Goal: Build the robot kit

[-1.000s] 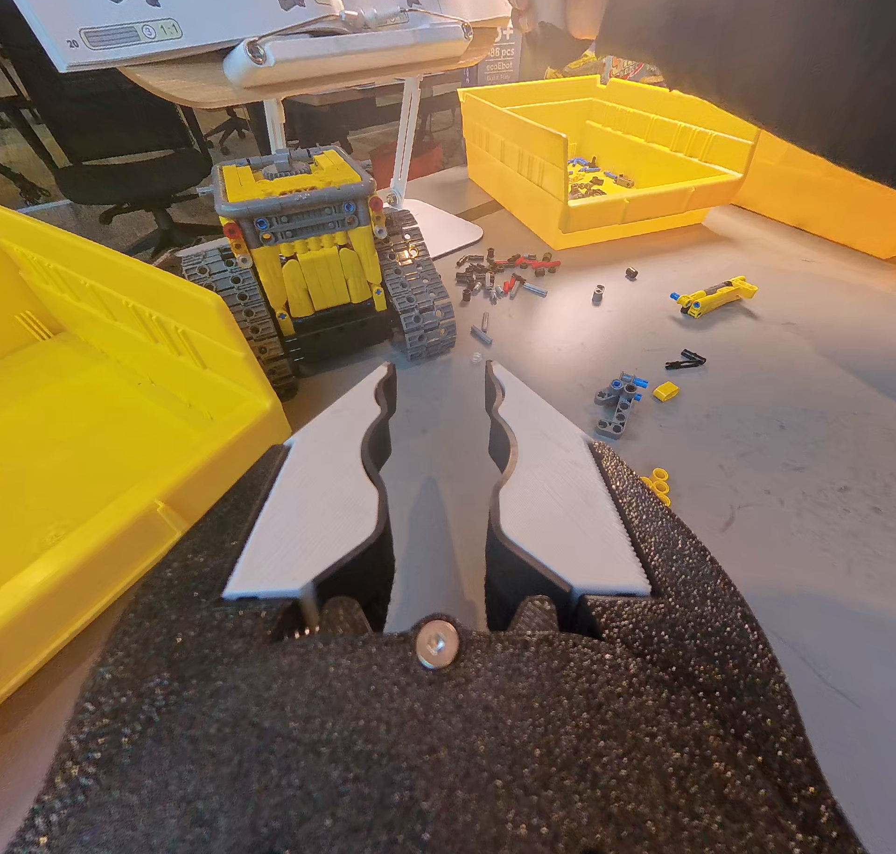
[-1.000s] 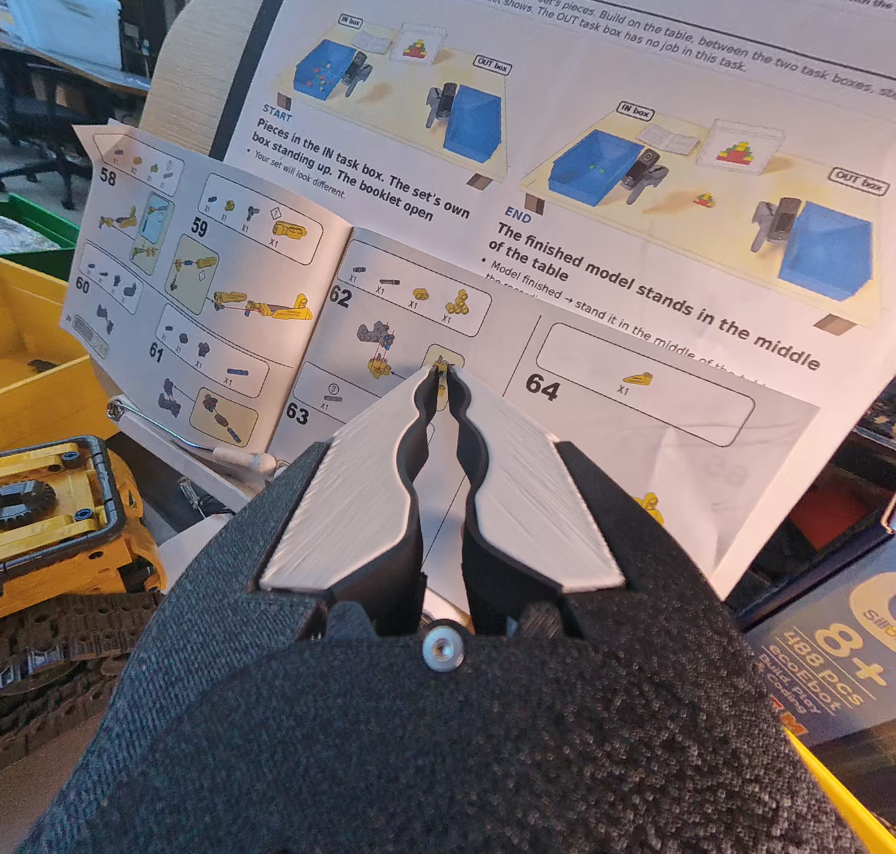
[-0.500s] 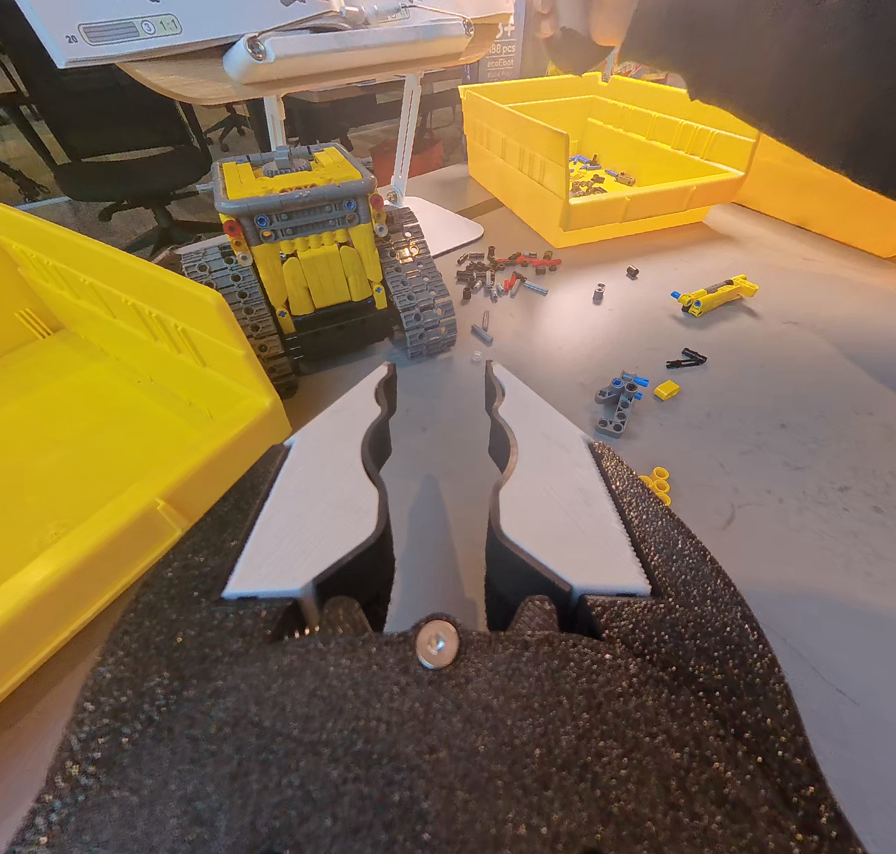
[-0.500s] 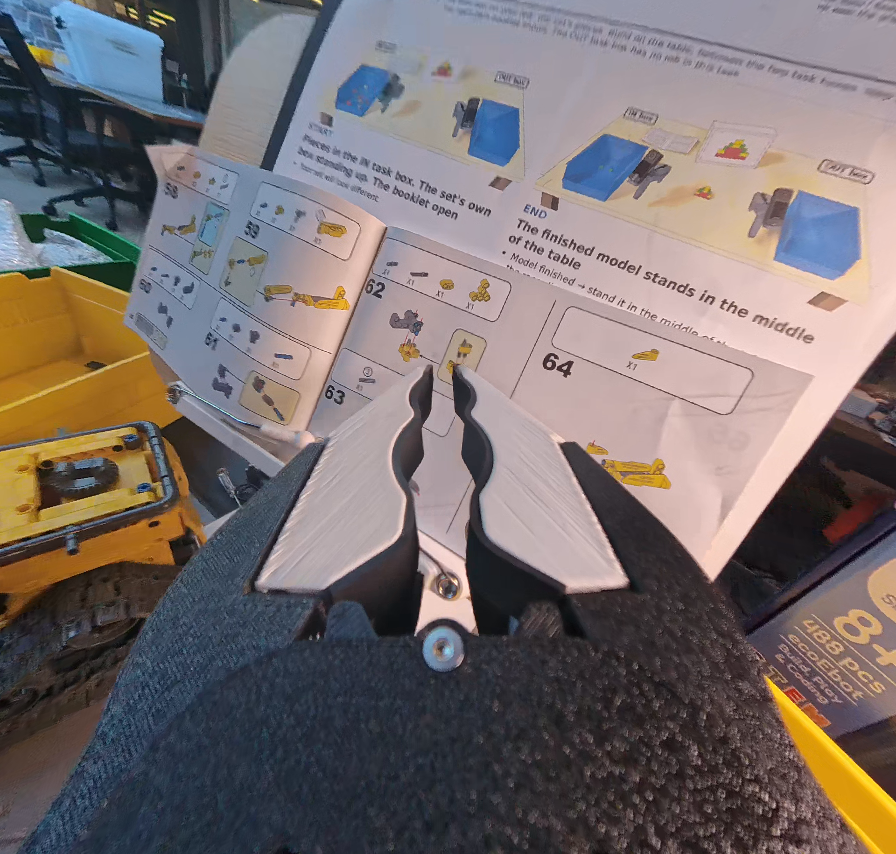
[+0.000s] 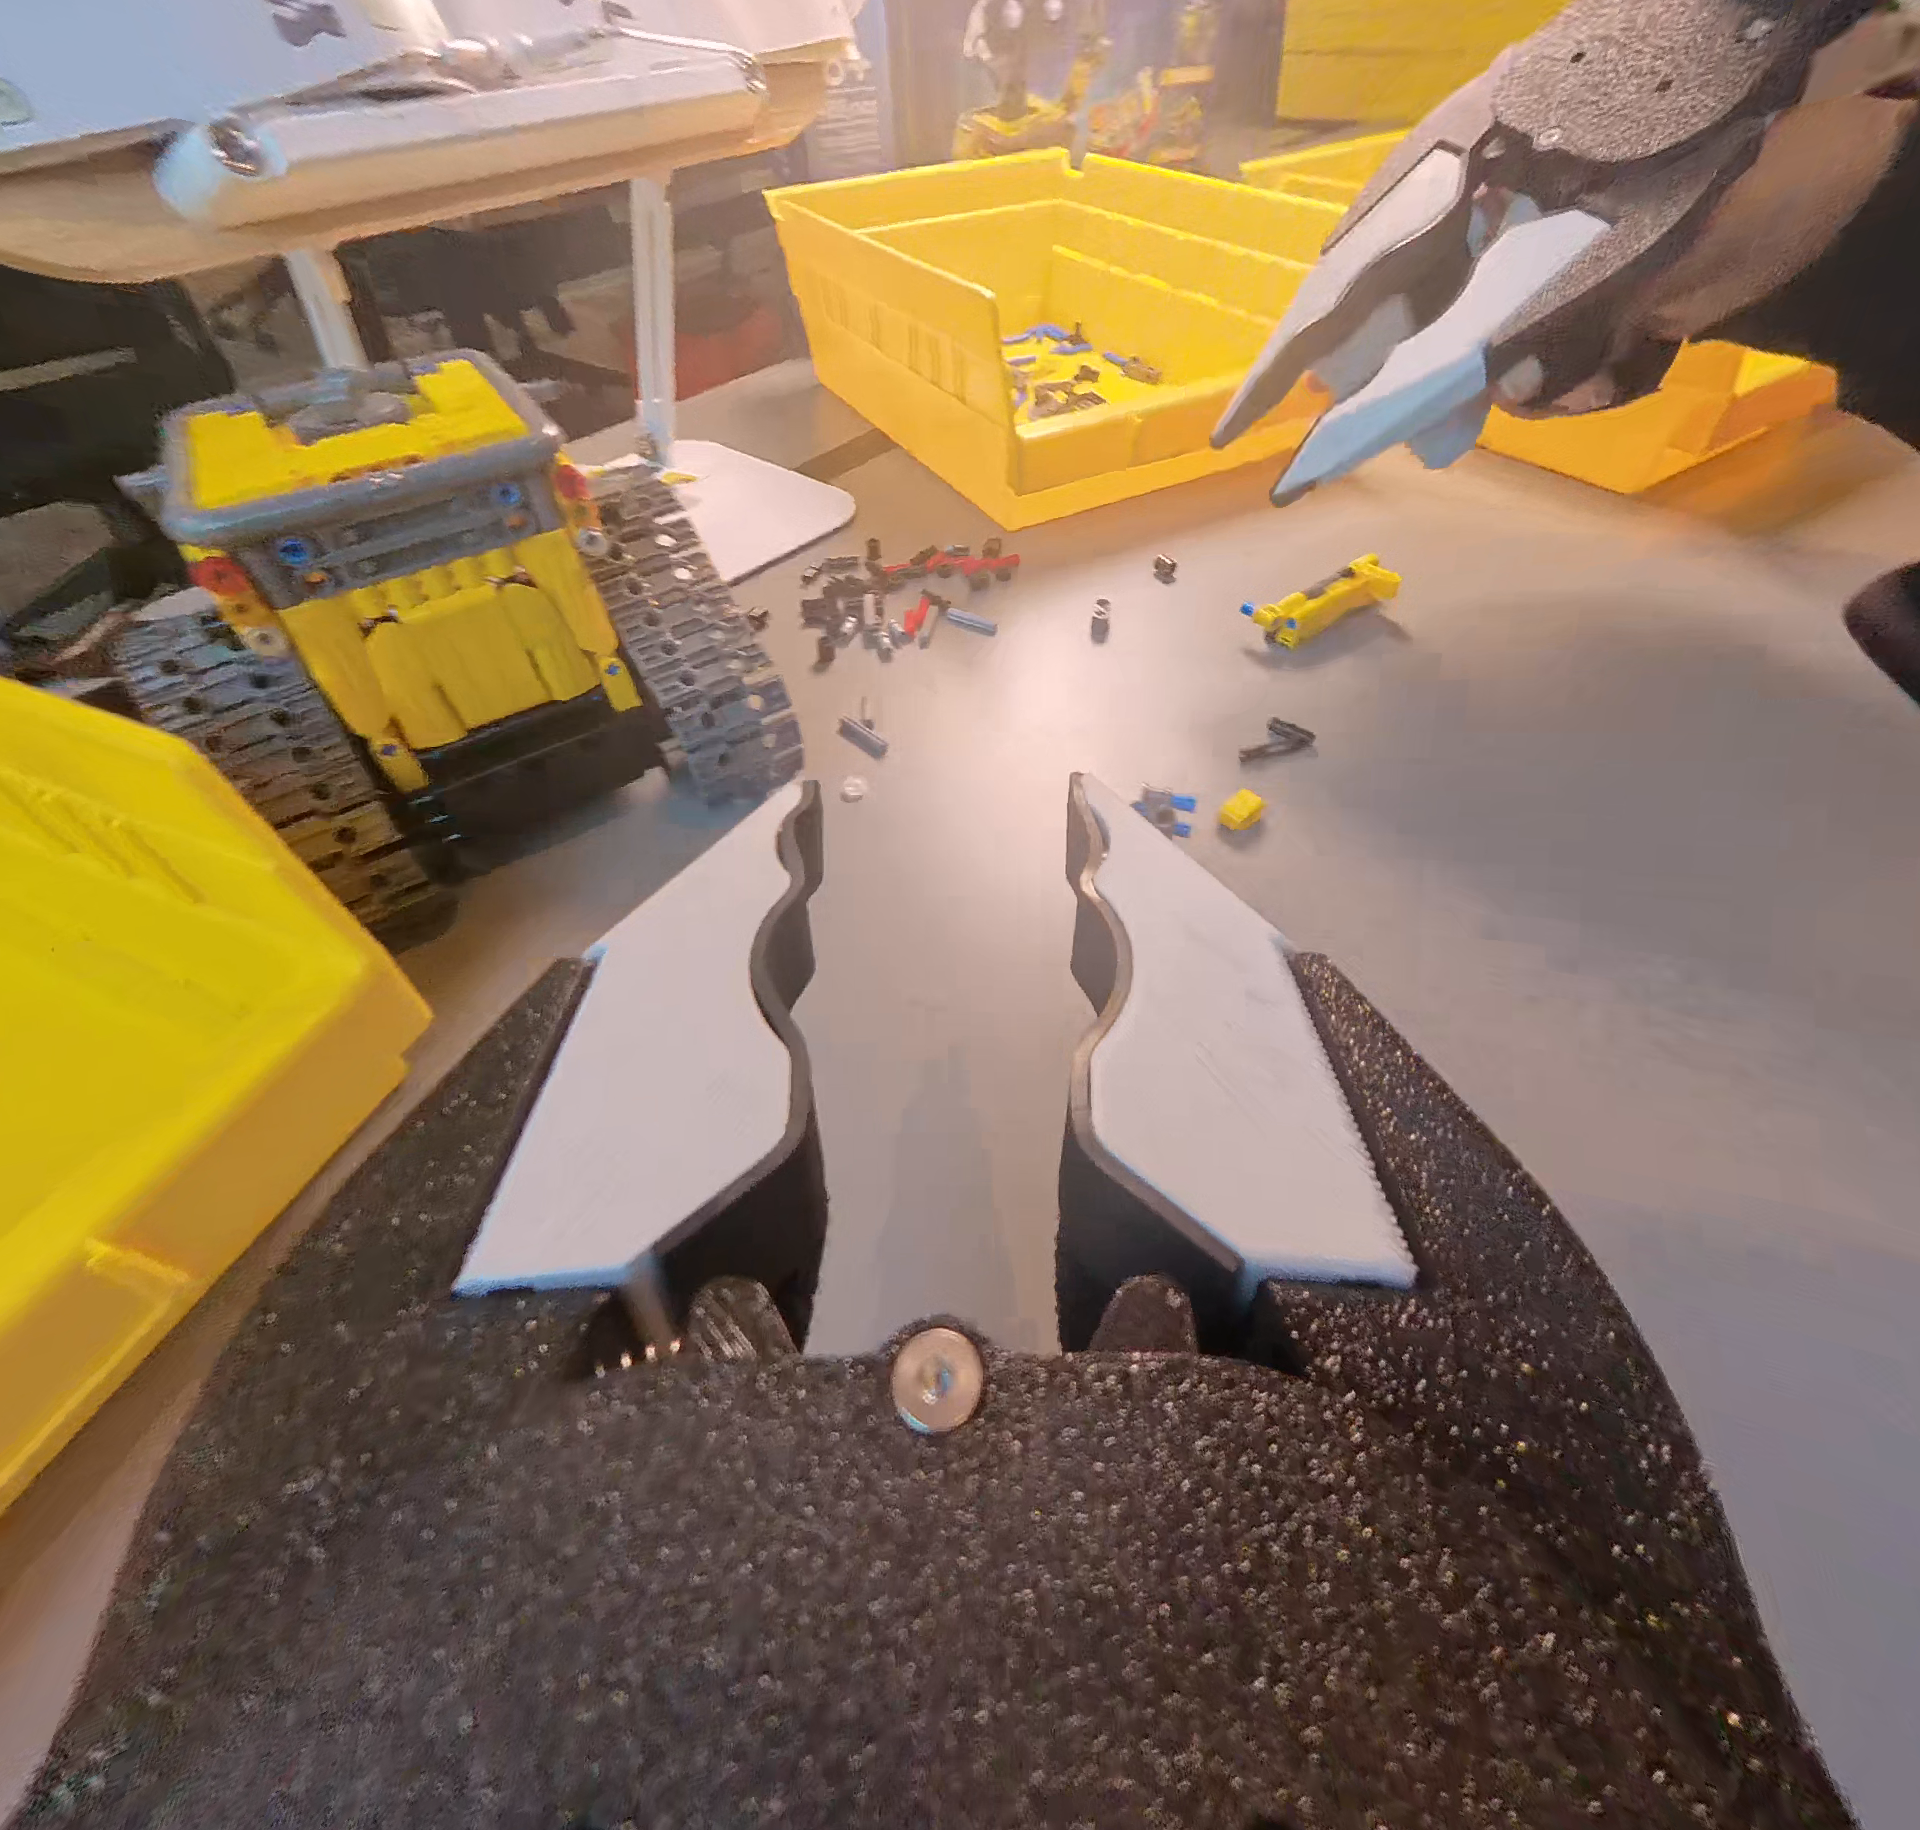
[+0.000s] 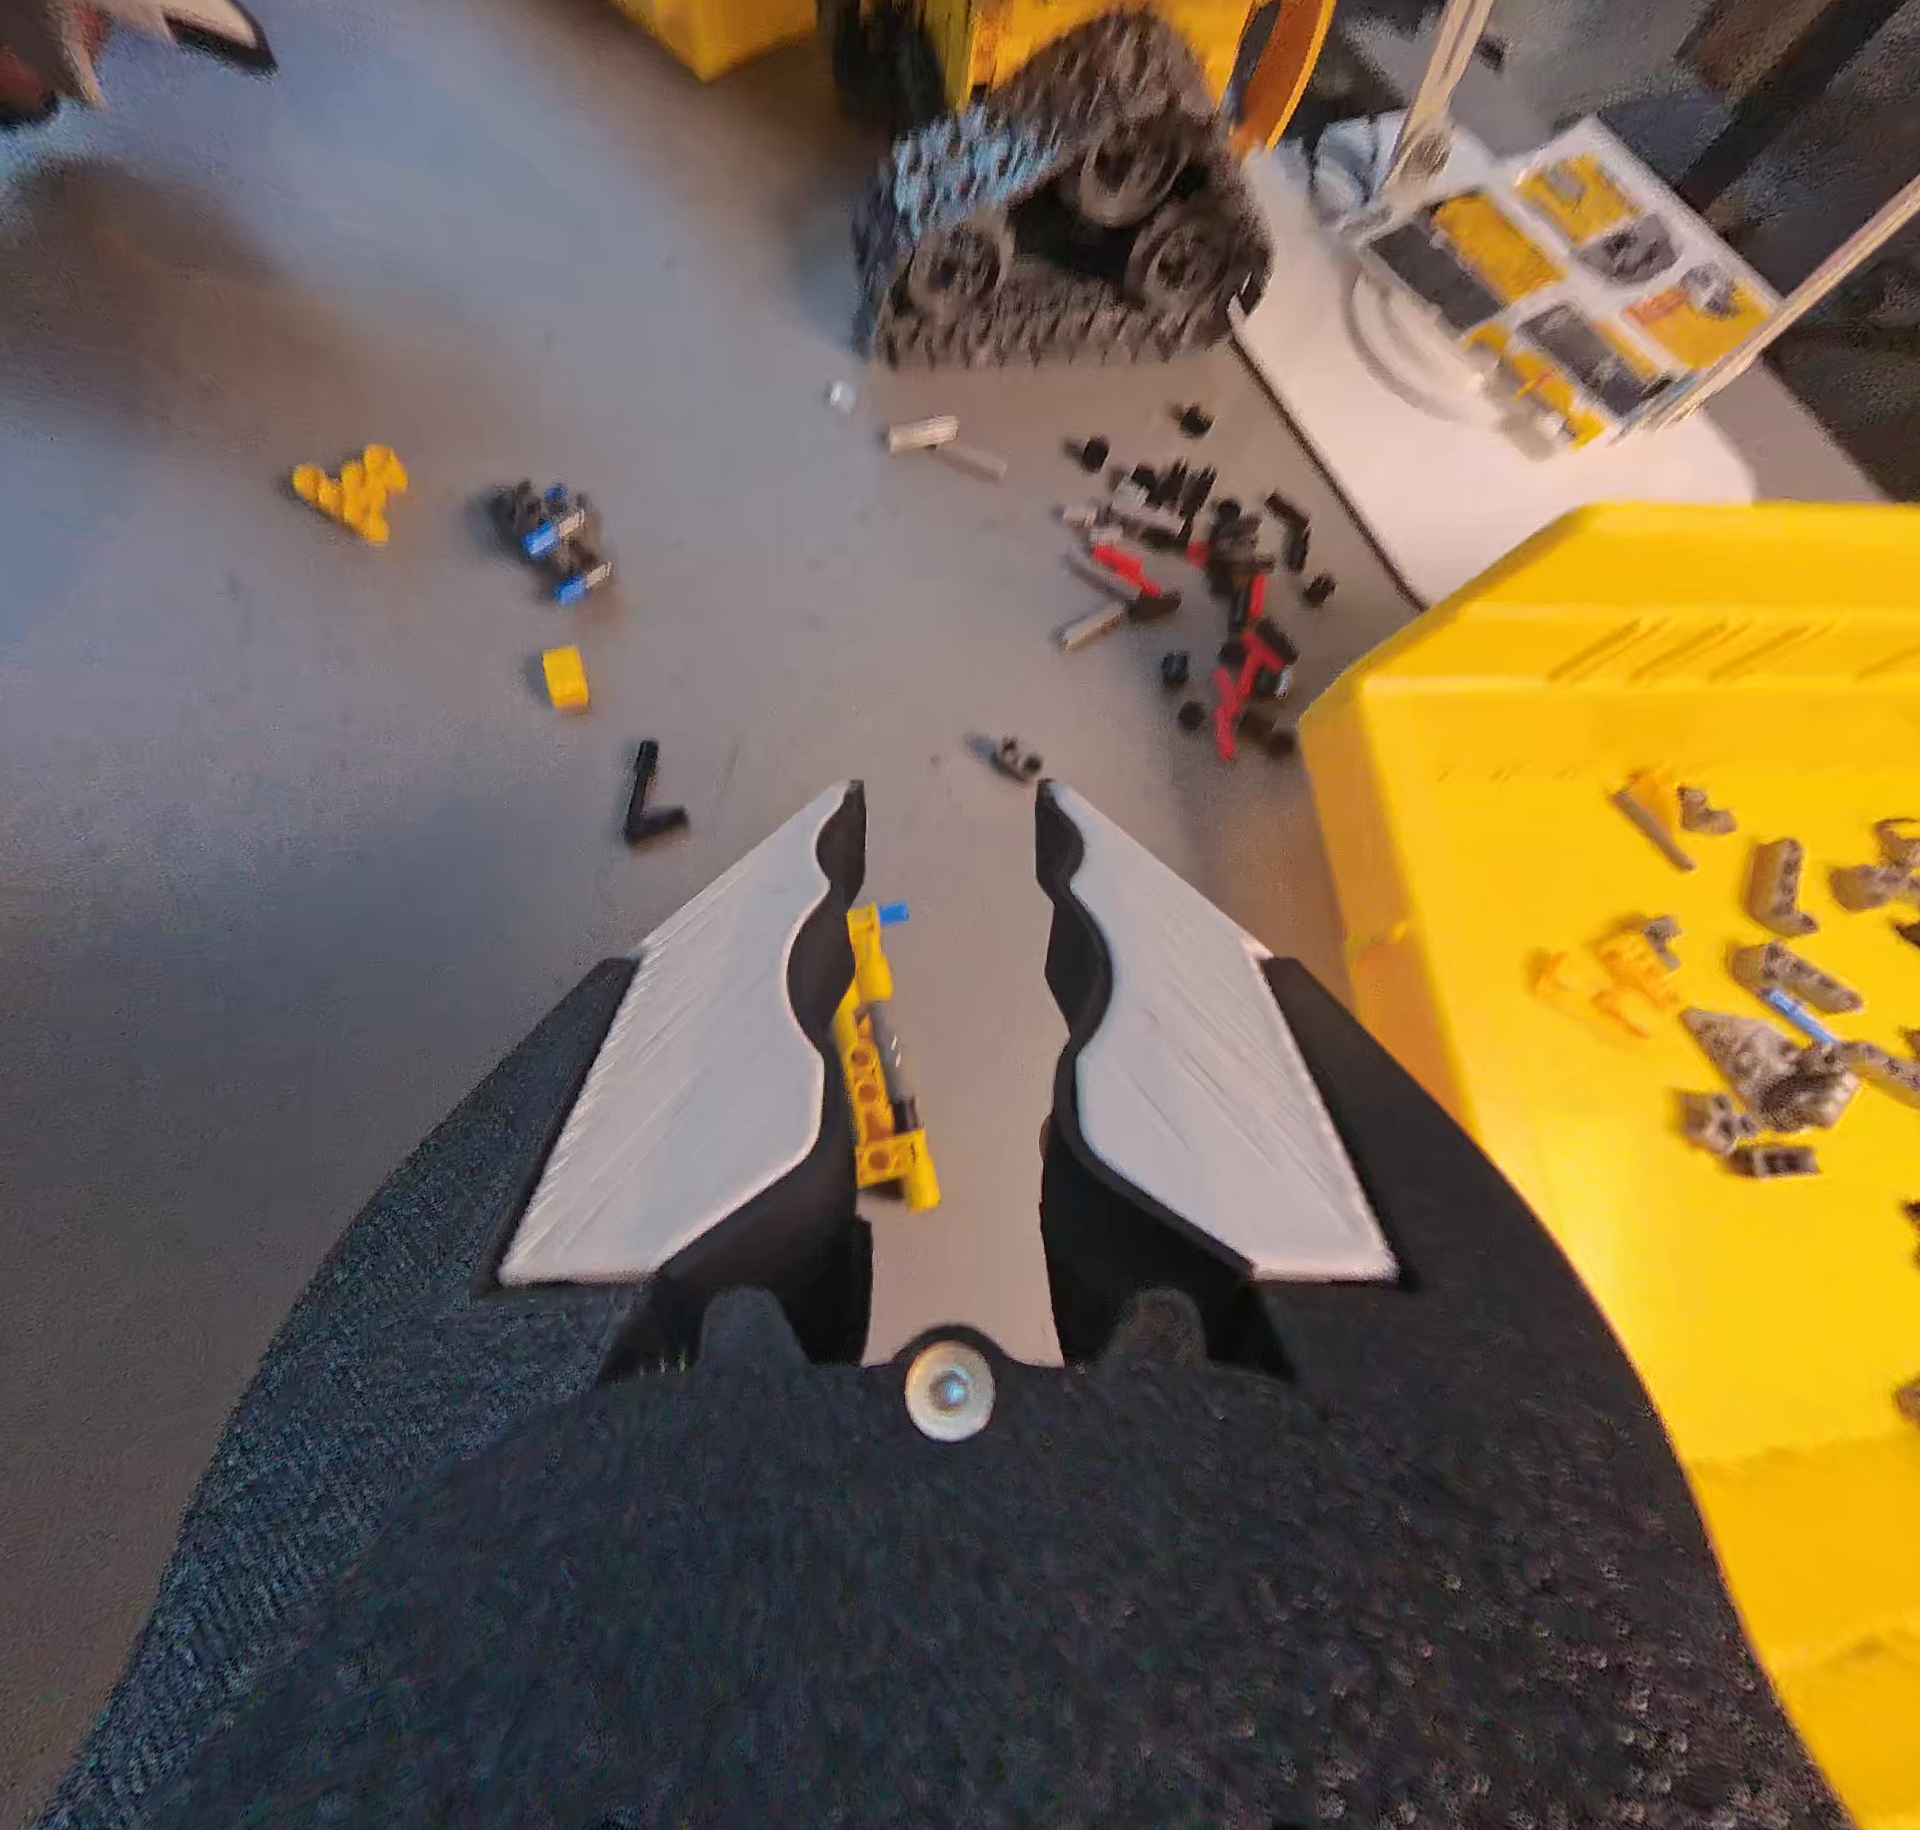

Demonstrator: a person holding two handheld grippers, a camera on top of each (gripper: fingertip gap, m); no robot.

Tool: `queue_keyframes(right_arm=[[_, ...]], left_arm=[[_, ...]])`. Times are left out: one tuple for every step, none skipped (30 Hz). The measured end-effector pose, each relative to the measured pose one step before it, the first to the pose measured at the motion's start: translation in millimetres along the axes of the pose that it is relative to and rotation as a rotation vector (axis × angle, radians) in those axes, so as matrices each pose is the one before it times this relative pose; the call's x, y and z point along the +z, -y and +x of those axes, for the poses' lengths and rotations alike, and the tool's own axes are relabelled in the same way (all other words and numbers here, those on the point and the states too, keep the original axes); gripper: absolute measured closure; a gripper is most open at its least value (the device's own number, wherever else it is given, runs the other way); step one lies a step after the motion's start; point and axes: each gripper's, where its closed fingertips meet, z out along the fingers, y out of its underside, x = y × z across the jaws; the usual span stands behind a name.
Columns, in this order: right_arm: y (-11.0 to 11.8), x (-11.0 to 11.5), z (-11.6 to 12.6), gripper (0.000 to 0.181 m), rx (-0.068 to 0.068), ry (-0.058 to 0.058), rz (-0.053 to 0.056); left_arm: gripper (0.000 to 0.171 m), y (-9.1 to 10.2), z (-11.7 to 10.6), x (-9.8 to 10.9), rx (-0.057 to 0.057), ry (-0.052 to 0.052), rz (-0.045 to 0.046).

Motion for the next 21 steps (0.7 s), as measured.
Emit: queue_keyframes(right_arm=[[-17.01,-0.64,-6.87,0.148,-0.0024,0.0126,-0.0576],[-14.61,0.93,-6.5,0.145,-0.0033,0.017,-0.0527],[-10.68,2.12,-3.81,0.143,-0.0021,0.0081,-0.0378],[-7.34,2.67,-1.13,0.144,-0.0002,-0.0013,-0.0259],[-5.69,2.79,-0.63,0.144,0.0009,0.0029,-0.0254],[-3.77,2.2,-2.43,0.144,-0.0016,0.0159,-0.0227],[-1.43,1.38,-2.5,0.145,-0.0049,0.0144,-0.0128],[-0.68,0.88,-1.05,0.151,-0.009,0.0034,-0.0091],[-0.95,0.52,0.19,0.161,-0.013,-0.0047,-0.0097],[-1.64,0.43,0.1,0.165,-0.0117,-0.0047,-0.0118],[-0.75,-0.63,0.48,0.165,-0.0001,-0.0053,-0.0068],[-2.19,-1.18,1.58,0.165,0.0044,-0.0095,-0.0143],[-3.32,-1.69,3.94,0.166,0.004,-0.0238,-0.0182],[-4.32,-1.73,6.49,0.166,0.0095,-0.0385,-0.0242],[-4.31,-1.59,5.3,0.166,0.0062,-0.0309,-0.0227],[-3.58,-1.32,3.22,0.166,0.01,-0.0176,-0.0183],[-2.83,-0.89,2.5,0.166,0.011,-0.0135,-0.017],[-0.93,-0.74,4.37,0.164,-0.0018,-0.0295,-0.0066],[2.44,-1.56,5.39,0.16,-0.0072,-0.0398,0.0114],[6.07,-2.58,1.88,0.155,-0.0079,-0.0201,0.0269],[10.76,-3.84,-1.25,0.152,-0.0065,-0.0041,0.0477]], left_arm=[[0.125,-3.18,6.34,2.08,0.0079,-0.0285,-0.02239],[0.125,-3.83,6.2,2.21,0.0064,-0.0281,-0.02366],[0.125,-4.31,6.04,2.38,0.0057,-0.0274,-0.02539],[0.125,-4.65,6.18,2.62,0.0059,-0.0293,-0.02809],[0.125,-5.04,6.67,2.83,0.0058,-0.0335,-0.03052],[0.126,-5.35,7.45,2.94,0.0042,-0.0384,-0.03314],[0.126,-5.64,6.64,3.16,0.0024,-0.0327,-0.03512],[0.127,-5.53,5.52,2.9,0.0065,-0.0237,-0.03525],[0.129,-5.61,5.93,2.59,0.0142,-0.0252,-0.03718],[0.131,-5.74,5.98,2.49,0.0175,-0.0251,-0.03994],[0.132,-5.53,3.87,2.56,0.0173,-0.0116,-0.03927],[0.135,-4.73,1.65,2.38,0.019,0.0031,-0.03437],[0.138,-3.78,1.69,2.08,0.0216,0.0023,-0.02764],[0.141,-3.03,2.84,1.78,0.0198,-0.0072,-0.02215],[0.142,-2.35,2.13,1.49,0.0135,-0.0049,-0.01613],[0.143,-0.65,0.55,0.96,0.0099,0.0034,-0.00553],[0.145,-0.25,-0.15,0.15,0.0075,0.0035,-0.00264],[0.148,-0.3,-0.72,-0.2,0.0042,0.0032,-0.00337],[0.151,-0.49,-1.2,-0.35,0.0026,0.0053,-0.00197],[0.152,-0.34,-1.1,-0.39,0.0021,0.0044,0.00046],[0.152,-0.23,-0.28,-0.11,-0.0001,0.0004,0.00201]])
